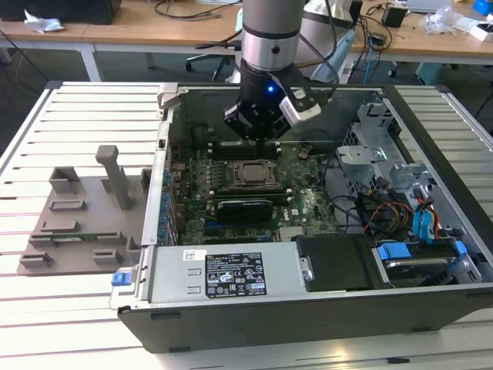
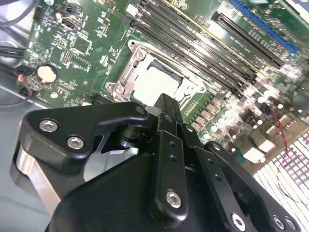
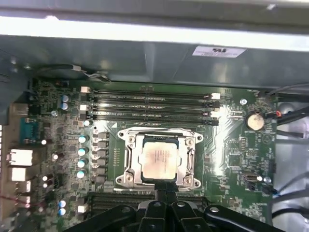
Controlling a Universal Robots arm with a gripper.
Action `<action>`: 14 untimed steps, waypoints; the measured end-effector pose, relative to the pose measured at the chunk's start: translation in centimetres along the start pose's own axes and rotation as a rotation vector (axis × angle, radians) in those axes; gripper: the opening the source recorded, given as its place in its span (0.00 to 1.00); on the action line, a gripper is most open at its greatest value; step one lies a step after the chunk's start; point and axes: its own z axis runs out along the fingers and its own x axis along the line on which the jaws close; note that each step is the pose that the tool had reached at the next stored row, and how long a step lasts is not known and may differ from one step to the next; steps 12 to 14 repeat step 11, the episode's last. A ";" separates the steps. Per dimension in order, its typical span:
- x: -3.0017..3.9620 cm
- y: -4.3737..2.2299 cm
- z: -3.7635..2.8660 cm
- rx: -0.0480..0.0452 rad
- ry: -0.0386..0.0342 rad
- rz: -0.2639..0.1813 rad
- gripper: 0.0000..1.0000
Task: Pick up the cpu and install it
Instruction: 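Install the second cpu locking lever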
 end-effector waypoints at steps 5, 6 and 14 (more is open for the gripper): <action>-0.02 0.00 -0.88 -0.0001 -0.0001 0.000 0.10; -0.02 0.00 -0.88 -0.0001 -0.0001 0.000 0.10; -0.01 0.00 -0.91 0.0000 0.0000 0.000 0.10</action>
